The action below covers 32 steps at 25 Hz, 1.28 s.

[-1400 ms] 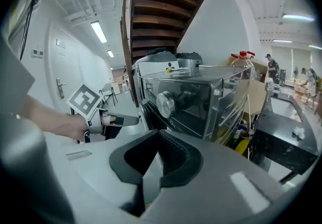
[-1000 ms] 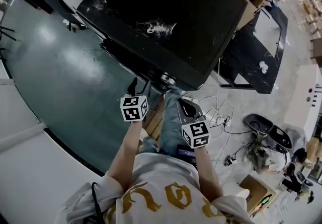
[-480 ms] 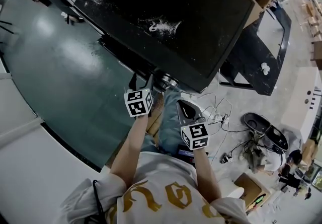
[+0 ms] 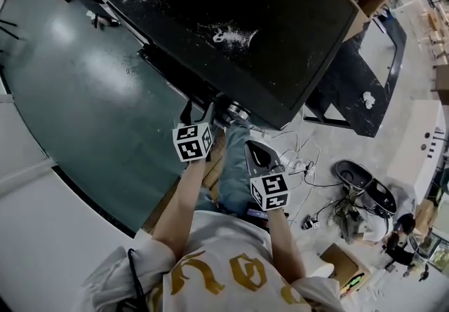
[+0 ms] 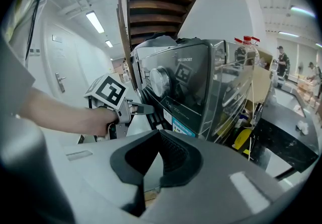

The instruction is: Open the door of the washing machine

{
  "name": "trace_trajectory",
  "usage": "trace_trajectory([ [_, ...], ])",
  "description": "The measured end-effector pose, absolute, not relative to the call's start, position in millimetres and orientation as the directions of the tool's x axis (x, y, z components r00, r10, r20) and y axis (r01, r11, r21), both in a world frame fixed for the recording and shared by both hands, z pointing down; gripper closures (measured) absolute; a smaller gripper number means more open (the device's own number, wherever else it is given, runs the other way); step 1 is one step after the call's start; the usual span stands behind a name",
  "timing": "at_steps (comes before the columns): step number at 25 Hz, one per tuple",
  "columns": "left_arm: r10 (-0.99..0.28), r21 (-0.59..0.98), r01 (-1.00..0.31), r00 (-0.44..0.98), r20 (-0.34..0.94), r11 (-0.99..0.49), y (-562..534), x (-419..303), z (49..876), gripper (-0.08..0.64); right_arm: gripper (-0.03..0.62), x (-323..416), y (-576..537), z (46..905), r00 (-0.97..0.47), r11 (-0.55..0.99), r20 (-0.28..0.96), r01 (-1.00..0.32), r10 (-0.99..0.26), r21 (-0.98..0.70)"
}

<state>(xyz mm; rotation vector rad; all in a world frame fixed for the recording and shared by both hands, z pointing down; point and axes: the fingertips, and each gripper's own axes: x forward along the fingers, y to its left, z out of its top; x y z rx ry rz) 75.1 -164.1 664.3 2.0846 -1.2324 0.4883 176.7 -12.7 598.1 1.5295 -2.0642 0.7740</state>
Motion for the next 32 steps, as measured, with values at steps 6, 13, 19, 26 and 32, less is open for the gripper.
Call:
trace_trajectory([
  [6, -0.617, 0.35, -0.871, 0.491, 0.614, -0.345, -161, 72, 665, 0.282, 0.577, 178, -11, 592, -0.274, 0.228, 0.645, -0.961, -0.713, -0.156],
  [13, -0.604, 0.358, -0.867, 0.498, 0.622, -0.346, -150, 57, 667, 0.29, 0.577, 174, -12, 589, -0.276, 0.238, 0.637, -0.96, -0.72, -0.146],
  [19, -0.592, 0.368, -0.867, 0.499, 0.633, -0.336, -139, 45, 668, 0.309, 0.577, 159, -11, 584, -0.307, 0.278, 0.626, -0.949, -0.717, -0.147],
  [26, -0.591, 0.362, -0.873, 0.488, 0.643, -0.327, -126, 25, 668, 0.338, 0.577, 149, -8, 578, -0.319, 0.295, 0.612, -0.945, -0.724, -0.143],
  [32, -0.593, 0.356, -0.879, 0.478, 0.648, -0.318, -118, 9, 668, 0.359, 0.577, 141, -6, 573, -0.325, 0.307, 0.6, -0.942, -0.731, -0.137],
])
